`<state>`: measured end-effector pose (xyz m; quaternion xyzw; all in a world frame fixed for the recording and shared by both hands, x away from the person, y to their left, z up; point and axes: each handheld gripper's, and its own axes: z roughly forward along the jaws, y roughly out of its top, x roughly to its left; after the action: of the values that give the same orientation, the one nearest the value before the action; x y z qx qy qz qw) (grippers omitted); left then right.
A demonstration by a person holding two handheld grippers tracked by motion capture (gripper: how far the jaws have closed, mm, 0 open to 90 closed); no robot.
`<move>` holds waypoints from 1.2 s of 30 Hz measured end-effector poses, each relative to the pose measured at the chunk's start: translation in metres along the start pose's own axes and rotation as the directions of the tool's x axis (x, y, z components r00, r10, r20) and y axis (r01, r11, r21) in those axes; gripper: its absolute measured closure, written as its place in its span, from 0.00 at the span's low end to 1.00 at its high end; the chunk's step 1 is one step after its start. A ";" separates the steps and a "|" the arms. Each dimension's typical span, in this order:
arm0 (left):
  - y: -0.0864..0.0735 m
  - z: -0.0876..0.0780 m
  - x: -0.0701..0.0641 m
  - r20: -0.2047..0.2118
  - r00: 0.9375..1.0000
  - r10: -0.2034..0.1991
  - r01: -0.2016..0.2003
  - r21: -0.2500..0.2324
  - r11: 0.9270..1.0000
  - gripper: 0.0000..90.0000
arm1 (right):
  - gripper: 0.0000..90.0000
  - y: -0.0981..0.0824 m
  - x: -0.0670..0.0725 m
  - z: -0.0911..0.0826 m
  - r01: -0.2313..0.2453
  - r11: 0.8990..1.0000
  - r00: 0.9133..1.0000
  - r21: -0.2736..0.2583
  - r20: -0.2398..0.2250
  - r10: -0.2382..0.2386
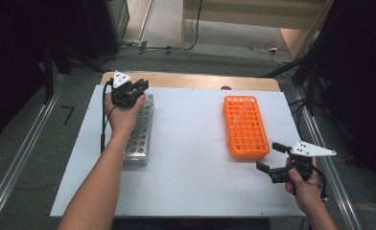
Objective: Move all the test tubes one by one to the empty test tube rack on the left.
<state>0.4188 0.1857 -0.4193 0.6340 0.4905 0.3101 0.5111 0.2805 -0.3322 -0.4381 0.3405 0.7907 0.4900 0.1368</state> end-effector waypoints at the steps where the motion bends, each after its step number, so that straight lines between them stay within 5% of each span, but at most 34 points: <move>1: -0.001 0.001 -0.001 -0.003 1.000 0.007 -0.007 0.011 1.000 0.85 | 0.00 0.000 0.000 0.000 0.001 1.000 1.000 -0.001 0.001 -0.001; 7: -0.006 0.007 -0.004 -0.018 1.000 0.023 -0.022 0.081 0.996 0.85 | 0.00 0.000 -0.001 -0.001 -0.001 1.000 1.000 -0.004 0.001 0.001; 20: -0.006 0.008 -0.003 -0.003 1.000 0.013 -0.013 0.122 0.992 0.83 | 0.00 0.000 0.000 -0.001 -0.001 1.000 1.000 -0.001 0.004 0.001; 26: -0.004 0.008 -0.007 -0.003 0.998 0.057 -0.056 0.148 0.987 0.81 | 0.00 0.000 0.000 -0.001 0.000 1.000 1.000 0.000 0.005 0.000; 33: -0.002 0.005 -0.005 0.000 1.000 0.030 -0.030 0.150 0.988 0.75 | 0.00 0.000 0.000 -0.001 -0.001 1.000 1.000 -0.002 0.004 0.001; 36: 0.000 0.000 -0.004 0.007 1.000 0.001 -0.002 0.152 0.988 0.65 | 0.00 0.000 0.000 -0.001 -0.002 1.000 1.000 -0.003 0.004 0.002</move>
<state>0.4178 0.1819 -0.4192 0.6726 0.5104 0.2700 0.4628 0.2800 -0.3327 -0.4375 0.3420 0.7893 0.4908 0.1383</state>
